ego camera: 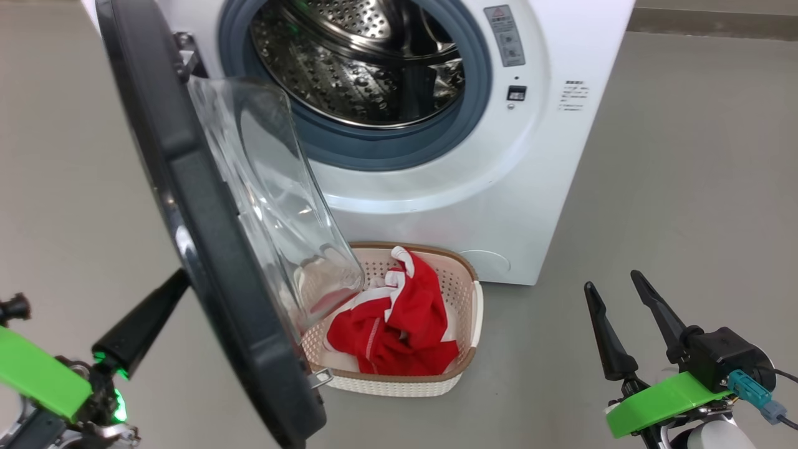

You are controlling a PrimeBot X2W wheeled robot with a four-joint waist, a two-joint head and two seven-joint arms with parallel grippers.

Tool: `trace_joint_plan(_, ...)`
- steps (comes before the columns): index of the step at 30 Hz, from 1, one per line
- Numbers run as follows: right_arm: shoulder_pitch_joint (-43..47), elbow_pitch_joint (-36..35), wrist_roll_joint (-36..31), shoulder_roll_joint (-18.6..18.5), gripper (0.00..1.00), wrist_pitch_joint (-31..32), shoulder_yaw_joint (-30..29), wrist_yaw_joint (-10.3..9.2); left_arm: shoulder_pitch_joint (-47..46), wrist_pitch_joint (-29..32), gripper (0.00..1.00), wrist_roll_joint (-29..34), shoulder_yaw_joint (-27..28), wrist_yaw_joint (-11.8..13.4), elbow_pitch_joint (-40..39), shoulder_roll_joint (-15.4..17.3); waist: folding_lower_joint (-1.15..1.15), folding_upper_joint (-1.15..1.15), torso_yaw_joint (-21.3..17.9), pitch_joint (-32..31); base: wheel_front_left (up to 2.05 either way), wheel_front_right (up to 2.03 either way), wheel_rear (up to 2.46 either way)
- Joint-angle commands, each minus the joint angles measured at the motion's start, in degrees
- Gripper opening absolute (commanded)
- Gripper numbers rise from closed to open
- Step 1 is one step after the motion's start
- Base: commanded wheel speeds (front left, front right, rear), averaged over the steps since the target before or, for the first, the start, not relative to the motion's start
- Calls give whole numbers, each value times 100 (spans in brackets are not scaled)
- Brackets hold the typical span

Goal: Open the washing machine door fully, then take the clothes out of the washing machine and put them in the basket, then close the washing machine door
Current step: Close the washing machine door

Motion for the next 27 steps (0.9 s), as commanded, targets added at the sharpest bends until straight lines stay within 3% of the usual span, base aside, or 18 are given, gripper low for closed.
trace_joint_plan(1, -77, -139, 89, -11, 100, -37, 100, 36, -18, -47, 0, -110, 30, 31, -226, 103, 0, 0, -84, -25, 0, 0, 0)
trace_joint_plan(15, -24, -117, 75, 12, 100, -37, 38, 36, 194, -776, 0, -287, 41, -64, -211, 103, 0, 0, -338, -112, 0, 0, 0)
trace_joint_plan(18, -19, -101, 75, 25, 100, -37, 31, 36, 273, -1151, 100, 47, 137, -281, -186, 173, 0, 0, -353, -151, 0, 0, 0)
trace_joint_plan(21, -7, -100, 73, 41, 100, -37, 16, 36, 366, -1691, 100, 612, 222, -623, -102, 289, 0, 0, -354, -182, 0, 0, 0)
trace_joint_plan(24, 22, -103, 75, 56, 100, -37, 3, 36, 626, -2337, 100, 1802, -1, -1246, 7, 703, 0, 0, -343, -214, 0, 0, 0)
trace_joint_plan(27, 57, -116, 74, 69, 100, -37, -23, 36, 755, -3189, 100, 2503, -148, -1639, 235, 598, 0, 0, -319, -234, 0, 0, 0)
